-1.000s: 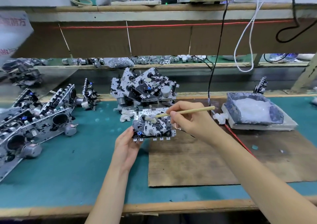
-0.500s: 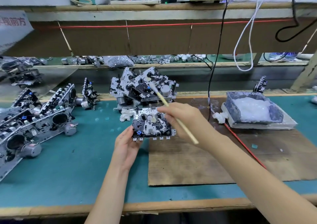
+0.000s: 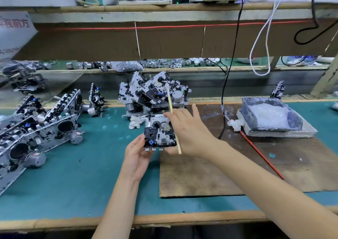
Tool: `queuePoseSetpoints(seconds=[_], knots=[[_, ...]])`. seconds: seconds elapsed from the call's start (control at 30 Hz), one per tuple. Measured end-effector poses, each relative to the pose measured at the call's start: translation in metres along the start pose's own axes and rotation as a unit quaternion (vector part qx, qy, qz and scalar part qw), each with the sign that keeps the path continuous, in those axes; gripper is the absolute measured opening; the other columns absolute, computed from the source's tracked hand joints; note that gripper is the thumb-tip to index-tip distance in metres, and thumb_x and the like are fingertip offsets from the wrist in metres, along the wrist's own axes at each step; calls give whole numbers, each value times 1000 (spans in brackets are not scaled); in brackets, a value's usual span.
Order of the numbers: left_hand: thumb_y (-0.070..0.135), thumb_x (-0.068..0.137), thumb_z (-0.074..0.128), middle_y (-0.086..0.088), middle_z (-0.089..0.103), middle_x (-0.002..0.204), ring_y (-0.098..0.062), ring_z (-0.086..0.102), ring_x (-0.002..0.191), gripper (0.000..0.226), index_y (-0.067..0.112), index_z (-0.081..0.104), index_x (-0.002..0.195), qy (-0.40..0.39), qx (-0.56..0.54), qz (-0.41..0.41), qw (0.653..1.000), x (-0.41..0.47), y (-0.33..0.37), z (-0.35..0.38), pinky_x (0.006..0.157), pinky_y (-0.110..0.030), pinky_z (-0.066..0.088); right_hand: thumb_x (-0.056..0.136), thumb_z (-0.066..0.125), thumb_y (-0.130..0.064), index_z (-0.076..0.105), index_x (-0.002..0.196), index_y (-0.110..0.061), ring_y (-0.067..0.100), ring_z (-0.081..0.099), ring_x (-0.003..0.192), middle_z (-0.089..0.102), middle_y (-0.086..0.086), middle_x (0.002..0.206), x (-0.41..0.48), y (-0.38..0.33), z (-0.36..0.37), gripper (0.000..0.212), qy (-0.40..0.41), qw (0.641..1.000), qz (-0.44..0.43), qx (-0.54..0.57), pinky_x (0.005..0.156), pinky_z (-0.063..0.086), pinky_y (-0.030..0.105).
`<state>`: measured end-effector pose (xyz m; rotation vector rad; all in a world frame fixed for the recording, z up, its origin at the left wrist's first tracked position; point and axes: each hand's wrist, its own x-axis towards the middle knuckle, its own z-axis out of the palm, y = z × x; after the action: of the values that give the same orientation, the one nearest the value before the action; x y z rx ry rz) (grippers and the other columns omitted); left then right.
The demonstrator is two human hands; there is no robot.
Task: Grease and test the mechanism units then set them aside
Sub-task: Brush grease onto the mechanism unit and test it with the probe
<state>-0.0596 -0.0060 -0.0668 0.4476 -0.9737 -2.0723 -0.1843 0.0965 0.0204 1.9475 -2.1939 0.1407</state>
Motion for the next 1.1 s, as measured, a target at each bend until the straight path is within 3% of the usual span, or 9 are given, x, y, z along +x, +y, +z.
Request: queuePoseSetpoints(seconds=[0.07,0.1,0.17,0.27,0.4,0.6,0.93,1.1], knots=[[12,77,52,-3,73,82,-11,68,70,26,9,77,79,3,-5,7,1000,0,0,-1,60,-19,54,82,59,-50,24,144,-8,24,29,131,36,9,140,-5,2,-3,82,33,996,-20,78,113,9,48],[12,78,51,-2,73,81,-10,67,69,27,10,78,78,8,-3,11,1000,1,1,-1,59,-18,52,86,61,-37,34,140,-5,26,38,127,45,12,135,-7,2,-5,68,80,986,-37,138,111,21,42],[13,78,51,2,72,77,-6,65,66,27,14,78,74,20,-2,14,1000,0,2,-2,56,-16,50,88,59,-10,55,123,1,21,56,105,63,15,112,-13,2,-12,37,198,954,-60,216,93,40,32],[16,78,52,3,72,77,-5,64,66,27,15,78,73,29,-10,15,999,2,2,-3,57,-15,50,88,55,-6,64,110,5,20,59,71,65,12,80,-22,2,-21,26,274,924,-86,251,67,47,28],[18,79,50,1,73,83,-7,67,73,28,15,78,77,24,-14,17,999,3,2,-4,63,-16,52,89,53,-13,68,98,5,16,53,60,60,9,69,-32,0,-29,25,264,919,-103,275,58,43,22],[19,78,50,4,73,79,-5,66,69,29,17,79,73,25,-7,19,999,2,3,-3,61,-15,51,87,55,-7,69,85,4,15,53,59,61,7,66,-35,-3,-26,19,229,927,-97,279,55,44,26],[18,78,50,3,73,77,-6,66,68,29,16,78,70,20,-11,20,1000,1,3,-2,61,-16,52,86,54,-7,69,86,2,18,54,60,60,6,68,-33,-3,-23,17,190,944,-113,247,57,43,25],[17,78,50,3,73,77,-5,66,68,29,15,78,71,21,-15,21,999,2,3,-2,61,-15,52,85,55,-4,65,96,5,14,54,70,62,9,79,-32,-3,-24,17,202,944,-112,238,67,41,19]])
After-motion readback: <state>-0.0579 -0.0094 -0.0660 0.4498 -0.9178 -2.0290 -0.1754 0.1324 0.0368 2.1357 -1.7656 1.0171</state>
